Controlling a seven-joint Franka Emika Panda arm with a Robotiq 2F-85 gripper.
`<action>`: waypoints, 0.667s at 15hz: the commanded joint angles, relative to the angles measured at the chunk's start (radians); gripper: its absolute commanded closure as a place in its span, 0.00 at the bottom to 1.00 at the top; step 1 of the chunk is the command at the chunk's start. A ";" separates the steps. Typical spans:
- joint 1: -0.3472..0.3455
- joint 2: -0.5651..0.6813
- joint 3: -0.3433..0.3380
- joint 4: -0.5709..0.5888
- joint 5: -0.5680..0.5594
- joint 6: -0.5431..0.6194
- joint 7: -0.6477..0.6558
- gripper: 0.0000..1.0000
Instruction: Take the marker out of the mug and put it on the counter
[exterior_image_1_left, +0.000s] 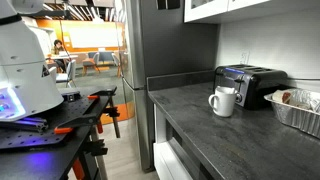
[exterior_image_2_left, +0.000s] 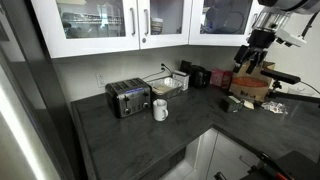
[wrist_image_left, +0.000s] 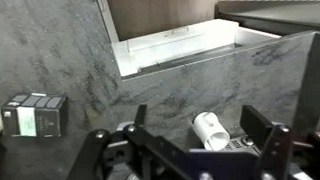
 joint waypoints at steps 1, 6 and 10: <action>-0.037 0.006 0.037 0.002 0.017 -0.004 -0.012 0.00; -0.035 0.021 0.046 0.007 0.019 0.009 -0.001 0.00; 0.013 0.093 0.084 0.018 0.133 0.160 0.007 0.00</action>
